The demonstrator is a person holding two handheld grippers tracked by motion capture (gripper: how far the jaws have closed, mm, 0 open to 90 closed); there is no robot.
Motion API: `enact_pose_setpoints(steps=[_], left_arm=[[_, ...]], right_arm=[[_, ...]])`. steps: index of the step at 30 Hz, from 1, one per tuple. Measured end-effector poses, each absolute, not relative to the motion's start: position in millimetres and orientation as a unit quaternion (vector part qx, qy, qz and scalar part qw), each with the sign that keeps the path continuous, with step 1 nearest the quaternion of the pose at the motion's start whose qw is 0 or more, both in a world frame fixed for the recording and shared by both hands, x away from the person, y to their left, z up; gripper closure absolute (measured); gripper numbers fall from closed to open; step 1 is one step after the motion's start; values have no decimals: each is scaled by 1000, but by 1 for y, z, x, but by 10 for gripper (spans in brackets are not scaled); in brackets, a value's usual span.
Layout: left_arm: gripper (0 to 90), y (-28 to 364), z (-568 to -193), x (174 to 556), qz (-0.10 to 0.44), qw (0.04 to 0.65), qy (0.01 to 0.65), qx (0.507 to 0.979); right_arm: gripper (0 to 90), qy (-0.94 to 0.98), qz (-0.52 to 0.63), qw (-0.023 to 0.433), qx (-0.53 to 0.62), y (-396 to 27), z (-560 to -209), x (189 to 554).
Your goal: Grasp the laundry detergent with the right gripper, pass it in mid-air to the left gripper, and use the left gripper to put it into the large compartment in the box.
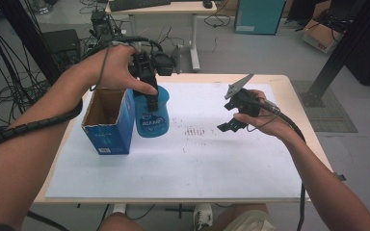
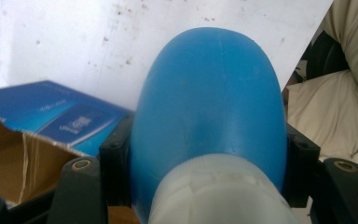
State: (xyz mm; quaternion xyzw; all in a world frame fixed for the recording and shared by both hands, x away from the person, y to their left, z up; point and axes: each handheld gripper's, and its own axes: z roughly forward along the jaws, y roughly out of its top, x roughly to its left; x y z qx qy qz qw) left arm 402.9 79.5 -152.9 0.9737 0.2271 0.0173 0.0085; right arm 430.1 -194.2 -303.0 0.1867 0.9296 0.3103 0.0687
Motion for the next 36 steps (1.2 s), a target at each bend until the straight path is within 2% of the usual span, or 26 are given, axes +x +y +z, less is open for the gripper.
enact_pose_setpoints(steps=[4,6,13,36], left_arm=[[372,84,-140,405,19,13,252,968],[372,87,-130,410,12,-12,235,972],[372,99,-103,418,17,-14,277,961],[373,177,-36,445,37,13,460,887]], right_arm=[[89,927,307,84,200,-205,-294,432],[89,928,303,81,202,-209,-291,432],[89,927,302,83,206,-214,-278,433],[96,927,299,103,202,-219,-255,435]])
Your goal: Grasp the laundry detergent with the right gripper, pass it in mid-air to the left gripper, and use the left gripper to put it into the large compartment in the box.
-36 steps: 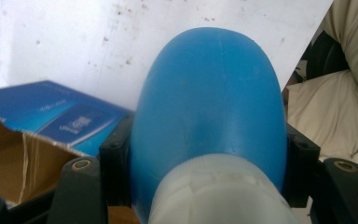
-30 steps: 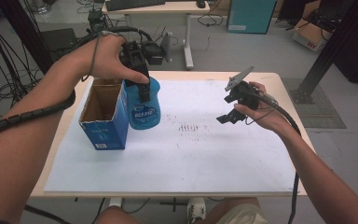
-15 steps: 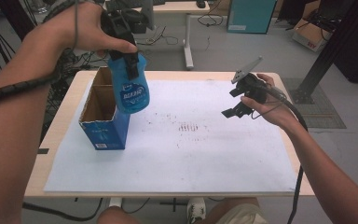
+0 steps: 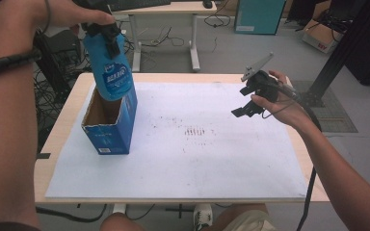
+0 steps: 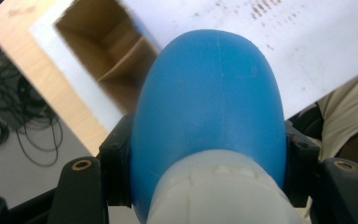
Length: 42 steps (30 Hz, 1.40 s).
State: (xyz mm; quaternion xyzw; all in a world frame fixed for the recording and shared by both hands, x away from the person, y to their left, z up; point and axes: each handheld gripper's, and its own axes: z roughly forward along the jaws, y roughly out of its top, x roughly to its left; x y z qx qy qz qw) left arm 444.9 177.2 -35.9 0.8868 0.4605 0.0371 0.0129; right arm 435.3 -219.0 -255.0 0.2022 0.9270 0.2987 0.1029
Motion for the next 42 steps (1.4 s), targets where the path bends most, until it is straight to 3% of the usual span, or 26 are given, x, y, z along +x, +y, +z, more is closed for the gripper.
enact_pose_setpoints(steps=[27,42], left_arm=[[372,209,-19,460,53,2,632,773],[373,226,-37,464,53,29,690,722]], right_arm=[[101,928,290,116,204,-220,-249,436],[101,926,291,121,209,-221,-251,433]])
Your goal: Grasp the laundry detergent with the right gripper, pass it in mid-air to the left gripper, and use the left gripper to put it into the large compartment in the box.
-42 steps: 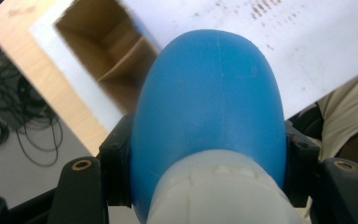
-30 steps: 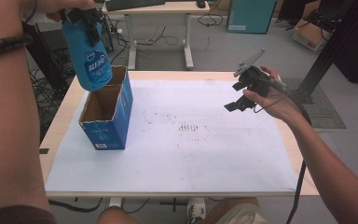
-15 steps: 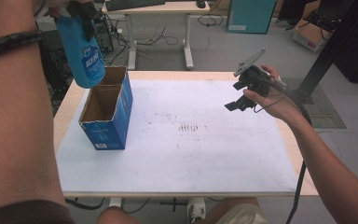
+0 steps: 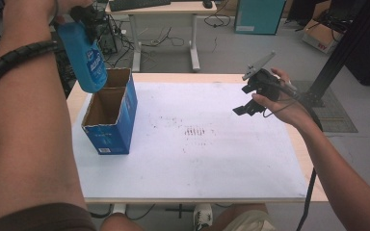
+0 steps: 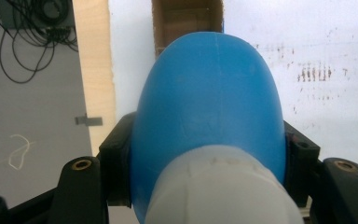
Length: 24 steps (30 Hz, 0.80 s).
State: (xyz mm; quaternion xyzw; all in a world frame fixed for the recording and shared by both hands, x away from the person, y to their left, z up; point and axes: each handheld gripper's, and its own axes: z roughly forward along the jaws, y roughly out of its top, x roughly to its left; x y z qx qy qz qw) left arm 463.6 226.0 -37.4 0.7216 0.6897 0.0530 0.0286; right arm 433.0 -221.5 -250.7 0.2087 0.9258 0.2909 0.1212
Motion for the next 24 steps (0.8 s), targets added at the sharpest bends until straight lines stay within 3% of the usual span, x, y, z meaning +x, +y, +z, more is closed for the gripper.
enact_pose_setpoints(steps=[24], left_arm=[[372,245,-72,463,49,42,712,699]], right_arm=[[101,927,287,123,207,-217,-254,430]])
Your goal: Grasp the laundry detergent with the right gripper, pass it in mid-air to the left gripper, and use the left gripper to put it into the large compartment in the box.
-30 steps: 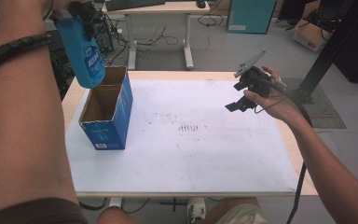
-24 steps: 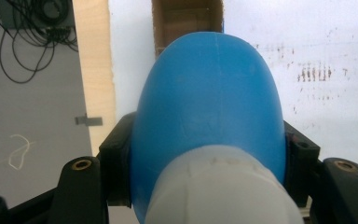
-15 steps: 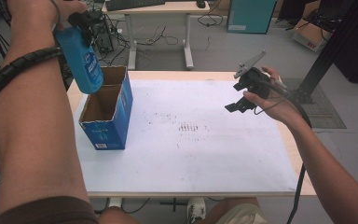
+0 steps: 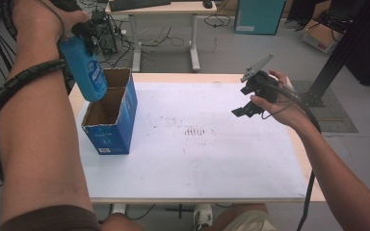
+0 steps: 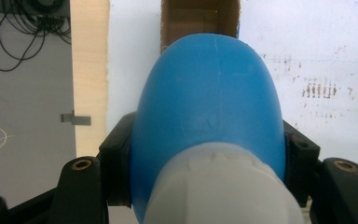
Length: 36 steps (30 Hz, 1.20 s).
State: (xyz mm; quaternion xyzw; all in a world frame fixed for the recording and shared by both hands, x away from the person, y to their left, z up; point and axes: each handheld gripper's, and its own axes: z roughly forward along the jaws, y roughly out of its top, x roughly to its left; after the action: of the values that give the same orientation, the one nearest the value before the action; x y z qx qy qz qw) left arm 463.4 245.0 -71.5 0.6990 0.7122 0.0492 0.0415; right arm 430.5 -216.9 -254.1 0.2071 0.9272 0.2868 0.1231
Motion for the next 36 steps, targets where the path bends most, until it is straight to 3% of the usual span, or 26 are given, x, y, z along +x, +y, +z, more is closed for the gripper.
enact_pose_setpoints(steps=[18,36], left_arm=[[372,251,-108,465,40,50,715,696],[372,247,-181,469,27,49,719,693]], right_arm=[[102,932,279,122,197,-207,-258,431],[102,929,279,118,210,-212,-271,433]])
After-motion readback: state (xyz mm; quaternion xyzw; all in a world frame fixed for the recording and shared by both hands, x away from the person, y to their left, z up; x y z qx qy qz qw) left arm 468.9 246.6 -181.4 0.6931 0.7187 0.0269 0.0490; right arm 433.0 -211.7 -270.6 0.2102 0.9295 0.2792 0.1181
